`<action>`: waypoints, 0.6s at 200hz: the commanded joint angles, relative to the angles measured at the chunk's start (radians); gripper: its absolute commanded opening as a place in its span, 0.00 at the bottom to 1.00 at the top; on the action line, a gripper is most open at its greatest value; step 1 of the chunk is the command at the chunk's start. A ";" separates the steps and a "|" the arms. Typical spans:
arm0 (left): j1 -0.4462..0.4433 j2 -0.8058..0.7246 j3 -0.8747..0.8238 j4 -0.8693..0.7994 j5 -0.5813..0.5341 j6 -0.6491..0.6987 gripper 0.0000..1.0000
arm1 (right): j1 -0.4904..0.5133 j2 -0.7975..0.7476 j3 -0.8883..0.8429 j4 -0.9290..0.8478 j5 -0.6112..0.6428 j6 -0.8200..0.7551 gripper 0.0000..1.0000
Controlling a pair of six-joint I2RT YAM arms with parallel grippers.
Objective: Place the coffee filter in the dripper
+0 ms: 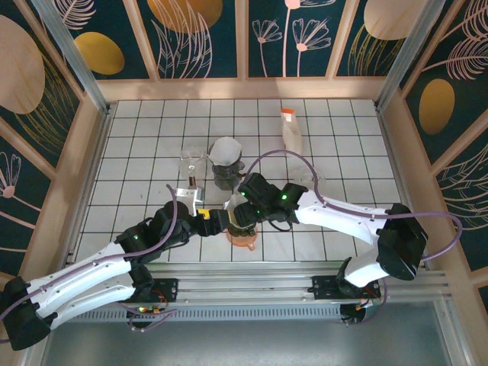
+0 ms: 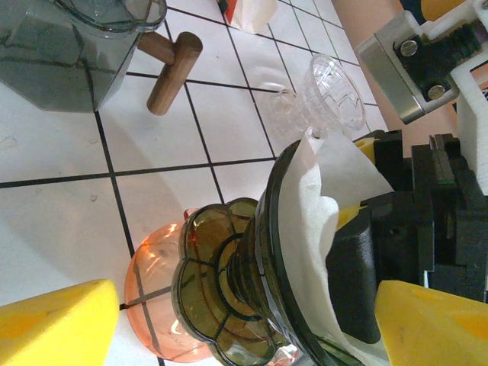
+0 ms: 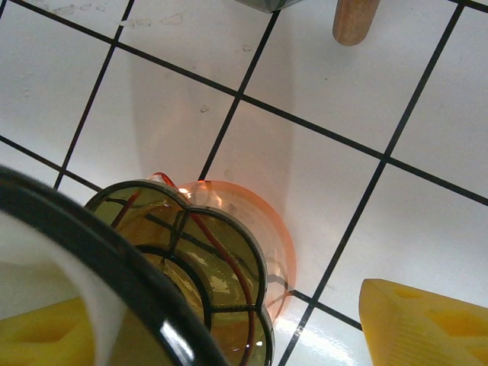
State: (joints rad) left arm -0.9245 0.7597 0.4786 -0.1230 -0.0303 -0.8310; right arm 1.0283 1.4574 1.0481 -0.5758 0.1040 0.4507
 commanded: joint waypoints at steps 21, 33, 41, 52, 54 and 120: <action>0.005 0.006 0.016 0.013 0.015 0.007 0.85 | 0.003 -0.029 0.006 -0.011 0.038 -0.004 0.74; 0.004 0.009 0.015 0.013 0.015 0.006 0.83 | 0.004 -0.038 0.019 -0.017 0.045 -0.006 0.74; 0.005 0.011 0.016 0.012 0.015 0.005 0.82 | 0.004 -0.043 0.026 -0.020 0.046 -0.005 0.74; 0.005 0.010 0.013 0.013 0.015 0.003 0.81 | 0.004 -0.052 0.033 -0.023 0.048 -0.004 0.74; 0.005 0.010 0.014 0.013 0.015 0.002 0.81 | 0.004 -0.053 0.034 -0.024 0.051 -0.004 0.74; 0.004 0.014 0.015 0.007 0.016 -0.002 0.78 | 0.010 -0.129 0.062 -0.041 0.093 0.020 0.74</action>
State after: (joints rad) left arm -0.9245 0.7692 0.4786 -0.1230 -0.0254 -0.8314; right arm 1.0302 1.3792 1.0706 -0.5854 0.1482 0.4515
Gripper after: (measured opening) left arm 0.776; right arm 0.742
